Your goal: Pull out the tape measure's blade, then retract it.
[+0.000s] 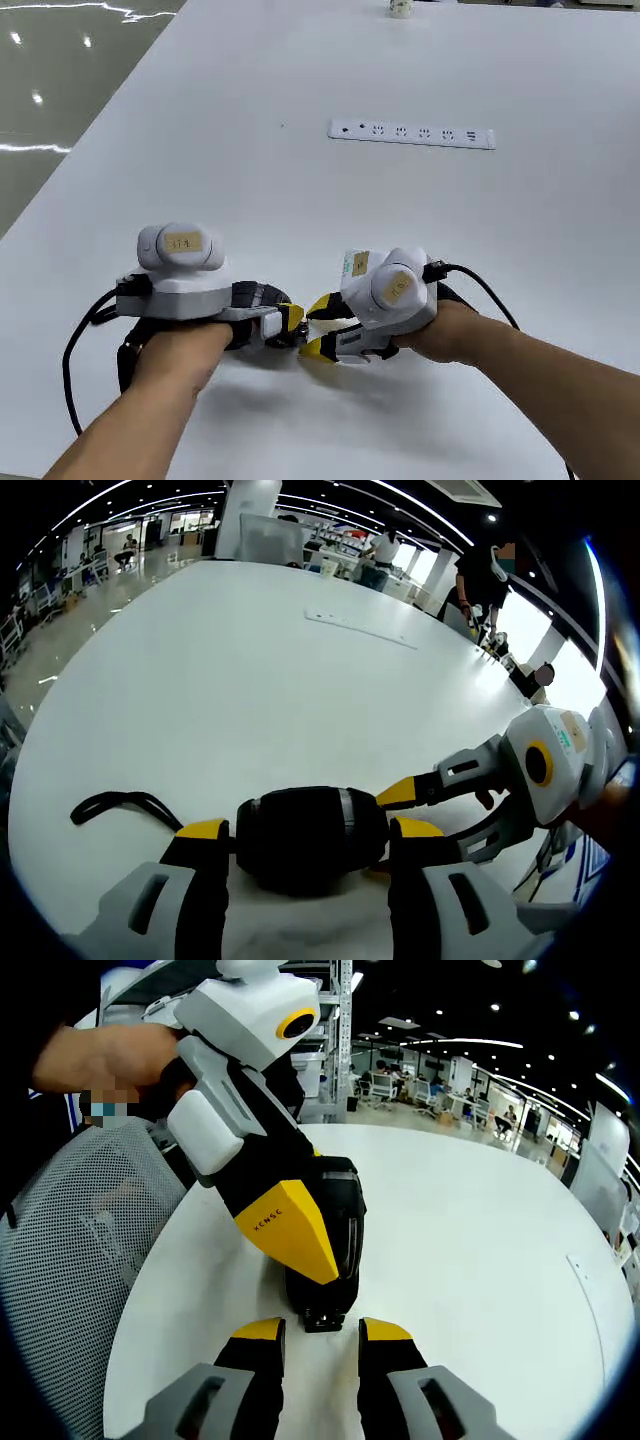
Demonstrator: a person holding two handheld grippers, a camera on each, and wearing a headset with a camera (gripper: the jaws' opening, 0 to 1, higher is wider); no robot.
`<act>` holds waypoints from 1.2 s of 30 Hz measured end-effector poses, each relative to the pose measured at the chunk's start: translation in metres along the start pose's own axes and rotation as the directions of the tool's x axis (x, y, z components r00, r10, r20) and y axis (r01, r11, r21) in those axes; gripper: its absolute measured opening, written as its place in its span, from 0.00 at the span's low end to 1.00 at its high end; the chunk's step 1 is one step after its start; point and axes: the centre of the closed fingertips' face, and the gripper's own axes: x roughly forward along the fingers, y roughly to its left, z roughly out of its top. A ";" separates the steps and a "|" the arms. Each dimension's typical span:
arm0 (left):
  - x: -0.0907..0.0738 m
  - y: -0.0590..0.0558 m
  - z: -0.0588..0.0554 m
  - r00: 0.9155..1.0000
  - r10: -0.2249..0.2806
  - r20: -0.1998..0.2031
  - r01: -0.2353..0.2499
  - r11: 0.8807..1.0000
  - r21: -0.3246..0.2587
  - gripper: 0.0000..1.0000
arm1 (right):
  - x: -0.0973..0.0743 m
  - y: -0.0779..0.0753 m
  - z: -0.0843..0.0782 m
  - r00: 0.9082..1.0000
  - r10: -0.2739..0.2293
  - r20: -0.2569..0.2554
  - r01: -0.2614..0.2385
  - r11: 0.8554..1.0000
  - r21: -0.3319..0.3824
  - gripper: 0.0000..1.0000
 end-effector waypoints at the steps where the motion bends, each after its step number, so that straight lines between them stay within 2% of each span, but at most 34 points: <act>1: -0.002 0.000 0.001 1.000 -0.002 0.004 0.002 1.000 0.003 0.60 | -0.002 0.000 0.001 1.000 -0.002 0.002 0.002 1.000 0.003 0.26; 7: -0.007 -0.001 0.002 1.000 -0.021 0.010 0.021 0.999 0.026 0.64 | -0.010 0.003 0.000 1.000 0.000 -0.008 0.000 1.000 0.005 0.31; 10: -0.010 -0.002 0.001 1.000 -0.023 0.007 0.022 0.998 0.055 0.67 | -0.016 0.005 -0.002 1.000 0.002 -0.017 -0.002 1.000 0.016 0.37; 14: -0.013 -0.004 0.000 0.999 -0.049 0.006 0.048 0.994 0.093 0.72 | -0.026 0.003 -0.001 1.000 -0.023 -0.010 0.024 0.998 0.052 0.40; 22: -0.017 -0.001 -0.007 0.998 -0.059 -0.008 0.059 0.987 0.149 0.78 | -0.046 0.000 0.002 0.998 -0.060 0.009 0.059 0.995 0.075 0.48; 36: -0.028 0.006 -0.014 0.996 -0.087 0.008 0.083 0.975 0.204 0.86 | -0.068 0.008 -0.015 0.995 -0.101 0.003 0.099 0.984 0.149 0.57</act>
